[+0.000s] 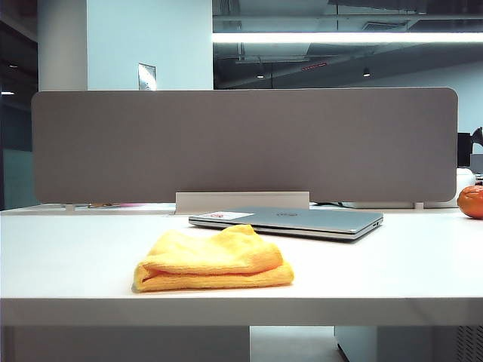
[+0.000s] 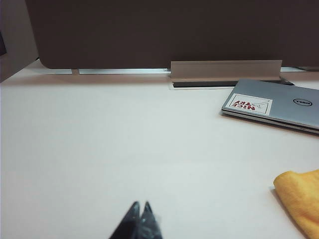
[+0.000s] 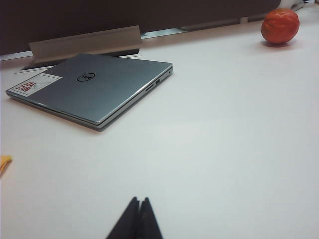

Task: Pick up the yellow rag and put it over the laptop.

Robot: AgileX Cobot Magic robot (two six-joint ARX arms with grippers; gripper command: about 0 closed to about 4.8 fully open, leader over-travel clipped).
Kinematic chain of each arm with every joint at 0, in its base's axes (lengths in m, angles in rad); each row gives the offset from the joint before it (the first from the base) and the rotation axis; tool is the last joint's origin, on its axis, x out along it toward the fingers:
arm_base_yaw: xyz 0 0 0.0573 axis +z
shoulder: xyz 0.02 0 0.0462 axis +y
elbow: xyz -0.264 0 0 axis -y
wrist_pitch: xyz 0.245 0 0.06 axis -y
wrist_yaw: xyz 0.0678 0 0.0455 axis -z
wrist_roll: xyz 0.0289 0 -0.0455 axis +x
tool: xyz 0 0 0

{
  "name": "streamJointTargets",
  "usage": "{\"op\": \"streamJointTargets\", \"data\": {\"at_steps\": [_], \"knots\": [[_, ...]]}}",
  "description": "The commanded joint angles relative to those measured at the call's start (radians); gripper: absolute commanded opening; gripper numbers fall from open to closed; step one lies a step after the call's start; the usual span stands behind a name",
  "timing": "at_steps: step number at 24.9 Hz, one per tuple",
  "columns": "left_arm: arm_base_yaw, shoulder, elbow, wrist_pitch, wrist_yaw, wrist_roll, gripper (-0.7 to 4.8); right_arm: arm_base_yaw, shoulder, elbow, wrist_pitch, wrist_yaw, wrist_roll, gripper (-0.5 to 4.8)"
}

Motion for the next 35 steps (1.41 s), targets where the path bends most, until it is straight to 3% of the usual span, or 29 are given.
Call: {"op": "streamJointTargets", "data": {"at_steps": [1,22,24,29,35], "knots": [[0.002,0.001,0.003,0.009,0.006,0.000,-0.06,0.000,-0.001,-0.006,0.010,0.002,0.000,-0.01],[0.002,0.001,0.003,0.016,0.003,0.001,-0.06,0.000,-0.001,-0.006,0.011,-0.006,0.041,0.00],[0.002,0.001,0.003,0.015,0.003,0.001,-0.06,0.000,-0.001,-0.006,0.011,-0.049,0.069,-0.01],[0.002,0.001,0.003,0.016,0.003,0.001,-0.06,0.000,-0.001,-0.006,0.011,-0.318,0.068,-0.01],[0.002,0.001,0.003,0.016,0.002,0.001,-0.06,0.000,-0.001,-0.006,0.020,-0.432,0.071,0.00]]}}
